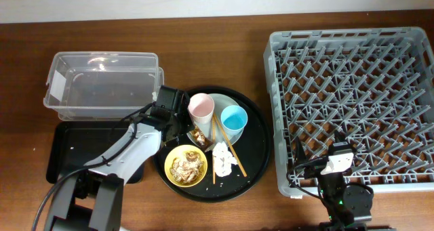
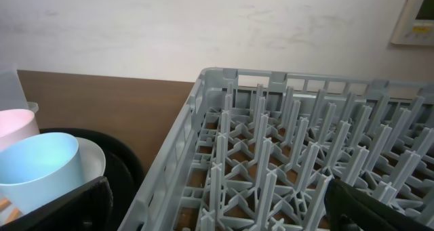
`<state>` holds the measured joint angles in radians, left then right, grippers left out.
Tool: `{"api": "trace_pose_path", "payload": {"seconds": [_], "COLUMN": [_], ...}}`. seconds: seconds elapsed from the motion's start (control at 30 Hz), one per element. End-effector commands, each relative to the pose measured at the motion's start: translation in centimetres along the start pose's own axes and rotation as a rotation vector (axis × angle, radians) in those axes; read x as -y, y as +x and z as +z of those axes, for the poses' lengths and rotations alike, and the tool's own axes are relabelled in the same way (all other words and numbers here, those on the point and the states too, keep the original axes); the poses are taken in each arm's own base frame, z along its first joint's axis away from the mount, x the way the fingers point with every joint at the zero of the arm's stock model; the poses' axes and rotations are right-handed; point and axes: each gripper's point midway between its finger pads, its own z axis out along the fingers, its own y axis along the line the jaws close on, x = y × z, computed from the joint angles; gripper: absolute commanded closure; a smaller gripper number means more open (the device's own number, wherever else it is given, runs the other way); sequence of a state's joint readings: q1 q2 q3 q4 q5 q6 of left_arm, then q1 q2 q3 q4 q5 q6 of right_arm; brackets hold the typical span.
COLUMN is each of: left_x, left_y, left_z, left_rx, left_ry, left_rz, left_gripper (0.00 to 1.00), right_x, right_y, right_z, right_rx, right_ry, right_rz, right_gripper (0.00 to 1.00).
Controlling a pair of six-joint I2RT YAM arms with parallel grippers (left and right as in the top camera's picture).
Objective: Sort waste into correct bins and load items into the dishwasher rack
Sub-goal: 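Grasp the gold wrapper with the left gripper and drop it into the clear bin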
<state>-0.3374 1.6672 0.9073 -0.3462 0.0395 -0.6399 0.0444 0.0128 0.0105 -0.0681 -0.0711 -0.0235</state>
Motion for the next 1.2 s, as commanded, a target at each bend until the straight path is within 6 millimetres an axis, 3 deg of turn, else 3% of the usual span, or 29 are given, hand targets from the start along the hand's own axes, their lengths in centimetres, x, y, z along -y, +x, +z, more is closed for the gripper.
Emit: {"api": "trace_pose_path", "payload": {"seconds": [0.0,0.17,0.23,0.33,0.4,0.53,0.77,0.87,0.9,1.0,1.17], "left_x": [-0.5,0.2,1.1,1.4,-0.4,-3.7,-9.3,-9.1,-8.9,-9.2,-11.4], "left_y": [0.3,0.5,-0.4,-1.7,-1.5,-1.3,-0.8,-3.8,-6.0,-9.6,-14.0], "left_z": [0.3,-0.3,-2.4,-7.4,-10.3,-13.5,-16.6,-18.0,-18.7,-19.2,-15.2], "left_rx": [-0.006,-0.022,0.025,0.126,0.168,0.240,0.263,0.392,0.475,0.576,0.623], "left_ry": [-0.022,0.020,0.057,0.078,0.011,-0.130,-0.291,-0.217,-0.177,-0.109,-0.138], "left_rz": [0.000,0.004,0.007,0.009,0.003,-0.006,-0.096,-0.167,-0.203,-0.264,-0.325], "left_gripper": [0.99,0.99,0.99,0.99,0.99,0.99,0.99,0.99,0.99,0.99,0.99], "right_x": [0.2,0.2,0.2,0.2,0.2,0.2,0.2,0.2,0.2,0.2,0.2], "right_y": [0.2,0.2,0.2,0.2,0.2,0.2,0.2,0.2,0.2,0.2,0.2], "right_z": [0.0,0.0,0.0,0.0,0.0,0.0,0.0,0.0,0.0,0.0,0.0], "right_rx": [-0.004,-0.004,-0.004,-0.004,-0.004,-0.004,-0.004,-0.004,-0.004,-0.004,-0.004], "right_ry": [0.011,0.011,0.011,0.011,0.011,0.011,0.011,0.011,0.011,0.011,0.011], "right_rz": [0.003,0.003,0.003,0.003,0.003,0.003,0.003,0.003,0.003,0.003,0.003], "right_gripper": [0.02,0.02,0.02,0.02,0.02,0.02,0.02,0.02,0.01,0.02,0.02]}}
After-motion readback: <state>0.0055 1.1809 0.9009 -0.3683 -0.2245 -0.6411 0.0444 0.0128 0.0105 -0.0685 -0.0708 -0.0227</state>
